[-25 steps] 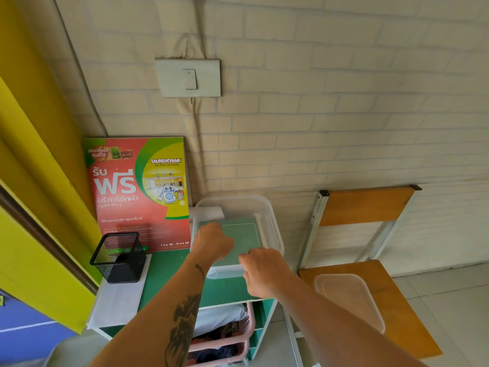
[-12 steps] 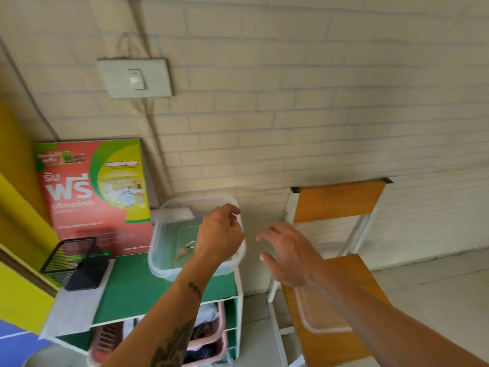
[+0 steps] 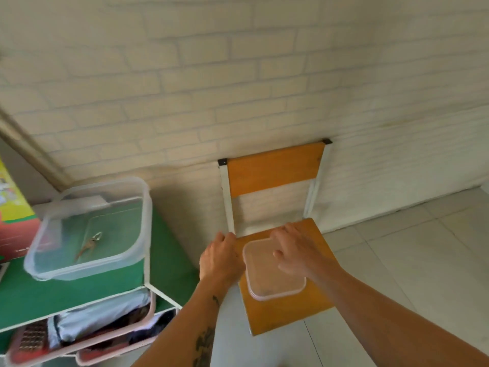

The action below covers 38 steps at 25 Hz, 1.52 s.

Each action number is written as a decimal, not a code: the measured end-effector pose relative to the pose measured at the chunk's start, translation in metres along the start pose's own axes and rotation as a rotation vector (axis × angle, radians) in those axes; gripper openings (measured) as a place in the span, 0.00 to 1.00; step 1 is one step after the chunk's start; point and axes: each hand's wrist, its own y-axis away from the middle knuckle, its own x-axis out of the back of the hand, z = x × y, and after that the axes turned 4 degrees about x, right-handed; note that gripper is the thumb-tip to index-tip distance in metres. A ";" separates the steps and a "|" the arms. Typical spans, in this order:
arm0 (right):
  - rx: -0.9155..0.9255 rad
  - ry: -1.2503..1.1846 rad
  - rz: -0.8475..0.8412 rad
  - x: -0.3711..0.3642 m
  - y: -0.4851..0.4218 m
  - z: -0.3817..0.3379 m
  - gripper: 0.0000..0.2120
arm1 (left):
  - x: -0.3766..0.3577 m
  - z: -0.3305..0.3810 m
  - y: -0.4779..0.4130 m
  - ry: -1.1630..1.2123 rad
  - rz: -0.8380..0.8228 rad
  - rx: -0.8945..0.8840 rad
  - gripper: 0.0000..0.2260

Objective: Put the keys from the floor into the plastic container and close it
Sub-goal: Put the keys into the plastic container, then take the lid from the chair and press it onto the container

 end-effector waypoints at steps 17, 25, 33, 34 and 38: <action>-0.412 -0.208 -0.086 -0.267 -0.049 0.132 0.28 | -0.274 -0.069 -0.071 -0.022 -0.319 0.383 0.21; -0.579 -0.377 0.021 -0.272 -0.059 0.130 0.24 | -0.294 -0.064 -0.086 0.180 -0.202 0.458 0.25; -0.606 -0.417 0.100 -0.179 -0.039 0.067 0.22 | -0.196 -0.030 -0.050 0.213 0.015 0.503 0.26; -0.601 -0.405 0.112 -0.166 -0.035 0.059 0.21 | -0.182 -0.025 -0.044 0.226 0.045 0.505 0.26; -0.549 -0.376 0.186 -0.091 -0.019 0.024 0.20 | -0.102 0.006 -0.021 0.308 0.195 0.468 0.25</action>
